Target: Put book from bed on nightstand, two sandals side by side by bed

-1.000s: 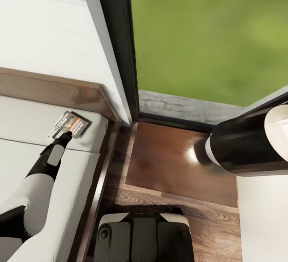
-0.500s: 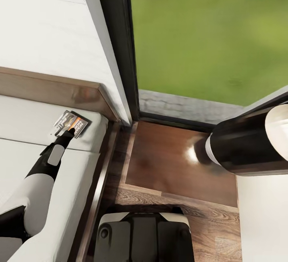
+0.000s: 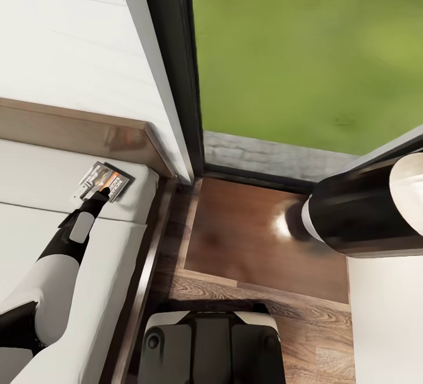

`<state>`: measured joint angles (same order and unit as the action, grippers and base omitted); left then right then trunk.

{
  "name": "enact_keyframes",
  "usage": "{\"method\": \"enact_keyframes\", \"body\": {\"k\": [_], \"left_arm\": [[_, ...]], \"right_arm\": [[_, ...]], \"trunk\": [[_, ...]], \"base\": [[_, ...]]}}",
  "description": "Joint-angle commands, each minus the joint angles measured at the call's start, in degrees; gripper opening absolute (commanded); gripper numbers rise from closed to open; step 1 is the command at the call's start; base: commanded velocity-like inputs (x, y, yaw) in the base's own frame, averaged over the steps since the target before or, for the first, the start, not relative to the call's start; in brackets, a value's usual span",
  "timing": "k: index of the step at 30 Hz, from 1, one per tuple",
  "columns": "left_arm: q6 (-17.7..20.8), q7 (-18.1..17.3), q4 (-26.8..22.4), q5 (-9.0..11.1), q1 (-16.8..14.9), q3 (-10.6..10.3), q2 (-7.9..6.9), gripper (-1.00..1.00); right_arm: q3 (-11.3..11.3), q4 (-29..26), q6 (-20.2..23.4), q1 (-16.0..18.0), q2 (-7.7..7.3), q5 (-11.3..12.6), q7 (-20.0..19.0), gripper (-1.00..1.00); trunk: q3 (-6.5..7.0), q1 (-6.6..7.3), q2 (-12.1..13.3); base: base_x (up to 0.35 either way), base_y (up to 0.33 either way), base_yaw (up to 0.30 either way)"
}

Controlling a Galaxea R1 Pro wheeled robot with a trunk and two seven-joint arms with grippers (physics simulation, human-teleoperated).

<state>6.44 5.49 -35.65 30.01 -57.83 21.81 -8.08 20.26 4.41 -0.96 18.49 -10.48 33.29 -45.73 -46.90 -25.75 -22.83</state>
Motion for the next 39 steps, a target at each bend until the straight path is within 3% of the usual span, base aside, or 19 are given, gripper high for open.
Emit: {"method": "enact_keyframes", "body": {"k": [1,24,35,39], "left_arm": [[0.3,0.2,-0.1,0.6,0.0,0.0,0.03,1.0],[0.3,0.1,-0.5,0.5,0.0,0.1,-0.01,1.0],[0.4,0.1,-0.7,0.5,0.0,-0.3,-0.01,1.0],[0.4,0.1,-1.0,0.5,0.0,-0.4,-0.01,1.0]], "right_arm": [[0.5,0.2,-0.1,0.1,0.02,0.5,-0.3,1.0],[0.5,0.2,-0.1,0.1,0.02,0.5,-0.3,1.0],[0.5,0.2,-0.1,0.1,0.02,0.5,-0.3,1.0],[0.5,0.2,-0.1,0.1,0.02,0.5,-0.3,1.0]], "trunk": [[-0.1,-0.03,-0.1],[-1.72,-0.03,-0.1],[-3.71,-2.45,-4.5],[-3.71,-2.45,-4.5]], "base": [[0.0,0.0,0.0],[0.0,0.0,0.0],[0.0,0.0,0.0],[0.0,0.0,0.0]]}}
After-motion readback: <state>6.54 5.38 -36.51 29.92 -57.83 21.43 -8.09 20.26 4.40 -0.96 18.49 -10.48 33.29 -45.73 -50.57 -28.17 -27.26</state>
